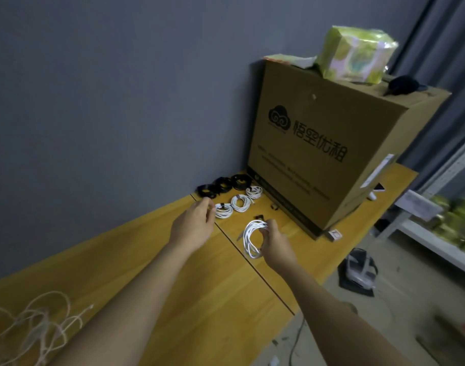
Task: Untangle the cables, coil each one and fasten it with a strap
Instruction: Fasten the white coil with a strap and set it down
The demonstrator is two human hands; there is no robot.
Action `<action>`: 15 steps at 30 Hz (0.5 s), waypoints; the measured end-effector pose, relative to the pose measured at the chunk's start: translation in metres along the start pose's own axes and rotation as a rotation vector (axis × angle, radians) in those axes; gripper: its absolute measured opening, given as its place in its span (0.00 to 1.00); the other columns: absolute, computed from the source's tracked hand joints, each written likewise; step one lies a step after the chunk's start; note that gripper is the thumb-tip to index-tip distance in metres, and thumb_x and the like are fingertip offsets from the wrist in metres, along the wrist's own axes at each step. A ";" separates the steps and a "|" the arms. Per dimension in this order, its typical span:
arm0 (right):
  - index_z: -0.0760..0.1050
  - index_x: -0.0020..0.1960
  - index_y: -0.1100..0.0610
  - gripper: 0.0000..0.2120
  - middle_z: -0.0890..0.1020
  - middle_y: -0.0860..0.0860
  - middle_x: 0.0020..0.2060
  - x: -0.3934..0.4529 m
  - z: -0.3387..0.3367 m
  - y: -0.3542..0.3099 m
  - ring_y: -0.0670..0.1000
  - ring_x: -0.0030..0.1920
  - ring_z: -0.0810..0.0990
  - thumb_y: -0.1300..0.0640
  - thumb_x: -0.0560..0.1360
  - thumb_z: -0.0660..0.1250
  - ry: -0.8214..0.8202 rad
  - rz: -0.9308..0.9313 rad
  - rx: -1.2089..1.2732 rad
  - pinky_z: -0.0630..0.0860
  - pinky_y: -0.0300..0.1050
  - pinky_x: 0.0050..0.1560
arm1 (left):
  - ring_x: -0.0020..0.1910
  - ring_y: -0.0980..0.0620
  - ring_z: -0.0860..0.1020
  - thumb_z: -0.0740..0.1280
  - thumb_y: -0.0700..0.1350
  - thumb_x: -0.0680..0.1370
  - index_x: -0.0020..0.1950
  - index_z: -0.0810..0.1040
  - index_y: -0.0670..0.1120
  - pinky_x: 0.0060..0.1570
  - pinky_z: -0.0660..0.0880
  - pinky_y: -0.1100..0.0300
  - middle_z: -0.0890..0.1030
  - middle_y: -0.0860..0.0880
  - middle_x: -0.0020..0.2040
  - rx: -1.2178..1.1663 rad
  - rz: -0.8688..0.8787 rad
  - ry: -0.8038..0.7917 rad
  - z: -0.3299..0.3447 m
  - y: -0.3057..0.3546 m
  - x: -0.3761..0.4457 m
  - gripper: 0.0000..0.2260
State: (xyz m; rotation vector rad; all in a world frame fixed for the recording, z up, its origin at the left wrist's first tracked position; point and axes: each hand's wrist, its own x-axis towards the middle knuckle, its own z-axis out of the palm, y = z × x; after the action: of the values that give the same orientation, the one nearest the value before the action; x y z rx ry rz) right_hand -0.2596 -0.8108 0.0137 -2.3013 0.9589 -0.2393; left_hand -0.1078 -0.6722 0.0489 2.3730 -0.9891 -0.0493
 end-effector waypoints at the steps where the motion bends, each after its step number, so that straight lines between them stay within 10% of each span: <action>1: 0.63 0.56 0.58 0.05 0.74 0.54 0.34 0.004 -0.001 0.009 0.55 0.31 0.72 0.59 0.83 0.51 -0.007 0.025 0.007 0.63 0.47 0.30 | 0.42 0.51 0.76 0.55 0.50 0.83 0.56 0.72 0.50 0.31 0.66 0.59 0.79 0.52 0.54 -0.002 0.000 -0.016 0.009 0.002 0.003 0.08; 15: 0.61 0.52 0.58 0.03 0.73 0.55 0.32 0.105 -0.031 0.112 0.55 0.29 0.68 0.58 0.83 0.52 0.006 0.121 -0.115 0.60 0.47 0.27 | 0.37 0.52 0.74 0.56 0.48 0.82 0.56 0.72 0.50 0.28 0.62 0.61 0.78 0.53 0.54 0.020 -0.011 -0.153 0.111 0.040 0.082 0.07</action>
State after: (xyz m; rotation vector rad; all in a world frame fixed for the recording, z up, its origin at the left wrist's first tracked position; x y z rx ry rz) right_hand -0.2607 -0.9589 -0.0384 -2.3364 1.1364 -0.1434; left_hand -0.1004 -0.8031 -0.0092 2.4223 -1.0518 -0.2295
